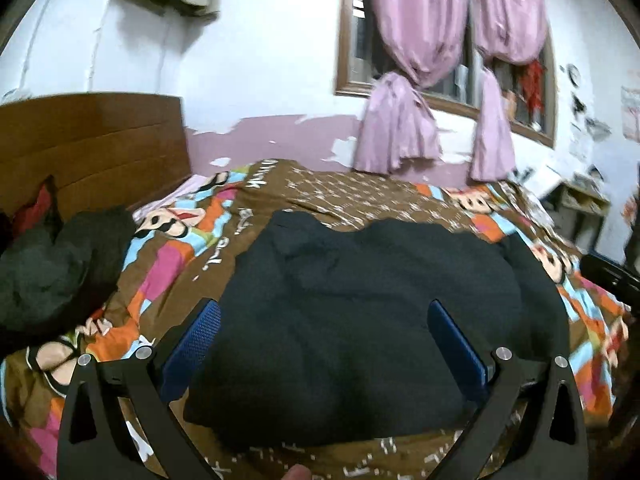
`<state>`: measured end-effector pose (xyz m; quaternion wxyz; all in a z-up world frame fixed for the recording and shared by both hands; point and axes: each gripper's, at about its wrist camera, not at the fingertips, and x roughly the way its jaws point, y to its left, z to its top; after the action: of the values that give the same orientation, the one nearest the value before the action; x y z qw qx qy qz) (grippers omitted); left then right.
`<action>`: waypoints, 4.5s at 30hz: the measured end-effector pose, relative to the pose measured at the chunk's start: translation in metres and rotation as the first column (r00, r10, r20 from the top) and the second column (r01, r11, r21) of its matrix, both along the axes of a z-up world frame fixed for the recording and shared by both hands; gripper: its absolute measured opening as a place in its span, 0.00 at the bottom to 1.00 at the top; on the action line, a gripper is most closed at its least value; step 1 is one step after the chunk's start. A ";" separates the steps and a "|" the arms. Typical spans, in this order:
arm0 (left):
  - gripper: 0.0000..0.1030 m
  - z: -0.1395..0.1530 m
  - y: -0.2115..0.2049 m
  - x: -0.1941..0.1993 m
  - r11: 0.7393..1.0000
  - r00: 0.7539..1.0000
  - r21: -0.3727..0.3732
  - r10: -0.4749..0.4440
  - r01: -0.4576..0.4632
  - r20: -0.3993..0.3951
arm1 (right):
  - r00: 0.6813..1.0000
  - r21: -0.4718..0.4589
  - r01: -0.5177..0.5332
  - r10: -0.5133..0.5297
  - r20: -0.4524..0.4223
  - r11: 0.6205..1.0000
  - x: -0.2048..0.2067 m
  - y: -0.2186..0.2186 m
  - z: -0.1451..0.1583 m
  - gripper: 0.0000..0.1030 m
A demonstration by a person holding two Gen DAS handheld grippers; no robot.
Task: Fold large clothes
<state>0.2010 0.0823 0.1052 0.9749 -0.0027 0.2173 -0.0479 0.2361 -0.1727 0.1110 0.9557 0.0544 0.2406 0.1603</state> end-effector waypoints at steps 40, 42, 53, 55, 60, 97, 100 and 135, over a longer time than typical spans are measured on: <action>0.99 0.094 -0.024 -0.153 0.999 0.998 0.021 -0.048 0.047 0.042 | 0.997 -0.028 0.071 -0.072 -0.038 0.997 -0.145 0.029 0.081 1.00; 0.99 0.086 -0.025 -0.160 0.999 0.998 0.034 -0.032 0.031 0.045 | 0.995 -0.006 0.098 -0.098 -0.036 0.995 -0.154 0.025 0.077 1.00; 0.99 0.031 -0.012 -0.185 0.994 0.994 -0.001 0.106 -0.106 -0.016 | 0.991 -0.054 0.132 -0.132 -0.003 0.990 -0.185 0.024 0.044 1.00; 0.99 0.022 -0.010 -0.183 0.993 0.992 -0.001 0.116 -0.116 -0.045 | 0.991 -0.062 0.131 -0.132 -0.009 0.989 -0.188 0.024 0.034 1.00; 0.99 0.009 -0.010 -0.186 0.991 0.990 0.022 0.130 -0.130 -0.046 | 0.993 -0.081 0.098 -0.102 -0.055 0.992 -0.189 0.026 0.005 1.00; 0.99 -0.013 -0.013 -0.185 0.990 0.988 0.057 0.135 -0.131 -0.074 | 0.994 -0.017 0.058 -0.060 -0.096 0.998 -0.189 0.034 -0.007 1.00; 0.99 -0.013 -0.012 -0.184 0.990 0.988 0.057 0.134 -0.130 -0.074 | 0.993 -0.010 0.065 -0.065 -0.098 0.998 -0.188 0.033 -0.007 1.00; 0.99 -0.014 -0.010 -0.184 0.990 0.985 0.037 0.142 -0.139 -0.094 | 0.992 0.005 0.081 -0.080 -0.102 0.997 -0.187 0.032 -0.005 1.00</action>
<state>0.0171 0.0727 0.0915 0.9642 -0.0058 0.2641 0.0246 0.0492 -0.1403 0.1060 0.9477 0.0764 0.2857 0.1198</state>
